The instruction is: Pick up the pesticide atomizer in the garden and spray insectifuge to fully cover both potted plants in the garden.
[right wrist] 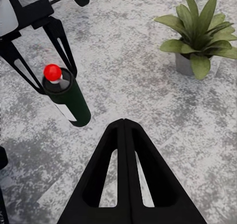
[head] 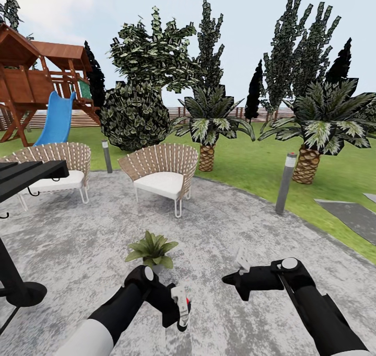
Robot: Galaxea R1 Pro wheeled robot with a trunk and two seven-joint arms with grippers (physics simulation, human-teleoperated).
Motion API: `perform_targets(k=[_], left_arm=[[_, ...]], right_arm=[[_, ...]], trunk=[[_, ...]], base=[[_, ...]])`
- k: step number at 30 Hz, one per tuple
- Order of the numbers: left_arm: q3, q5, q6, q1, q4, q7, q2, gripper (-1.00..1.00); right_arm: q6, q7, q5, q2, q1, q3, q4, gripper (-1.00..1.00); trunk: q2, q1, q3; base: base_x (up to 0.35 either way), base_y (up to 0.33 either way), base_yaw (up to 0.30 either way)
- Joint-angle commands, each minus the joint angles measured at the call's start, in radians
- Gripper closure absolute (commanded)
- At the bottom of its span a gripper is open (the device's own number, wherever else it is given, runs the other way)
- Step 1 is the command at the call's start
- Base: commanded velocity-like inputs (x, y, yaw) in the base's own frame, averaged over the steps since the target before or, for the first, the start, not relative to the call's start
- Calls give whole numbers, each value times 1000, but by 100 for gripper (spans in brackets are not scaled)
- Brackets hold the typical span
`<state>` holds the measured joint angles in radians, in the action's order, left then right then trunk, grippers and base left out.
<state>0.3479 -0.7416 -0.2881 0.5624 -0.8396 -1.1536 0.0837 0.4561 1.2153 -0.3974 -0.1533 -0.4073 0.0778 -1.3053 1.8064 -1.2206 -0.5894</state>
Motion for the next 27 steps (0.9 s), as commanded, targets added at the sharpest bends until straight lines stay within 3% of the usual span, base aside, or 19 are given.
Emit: perform_targets(k=[1, 12, 16, 27], left_arm=[[0, -3, -11, 1, -2, -5, 0, 100], [-1, -5, -11, 2, -3, -1, 23, 100], [-1, -22, -12, 2, -5, 1, 28, 100], [-1, -24, -10, 2, -4, 0, 28, 100]], right_arm=[[9, 4, -3, 0, -1, 2, -2, 100], [10, 6, -3, 17, -1, 4, -6, 100], [10, 95, -5, 46, -1, 4, -7, 100], [10, 113, -8, 61, -1, 3, -7, 100]], trunk=[[1, 0, -1], [1, 0, -1], [1, 0, -1], [1, 0, -1]], base=[[0, 0, 0], [0, 0, 0], [0, 0, 0], [0, 0, 0]])
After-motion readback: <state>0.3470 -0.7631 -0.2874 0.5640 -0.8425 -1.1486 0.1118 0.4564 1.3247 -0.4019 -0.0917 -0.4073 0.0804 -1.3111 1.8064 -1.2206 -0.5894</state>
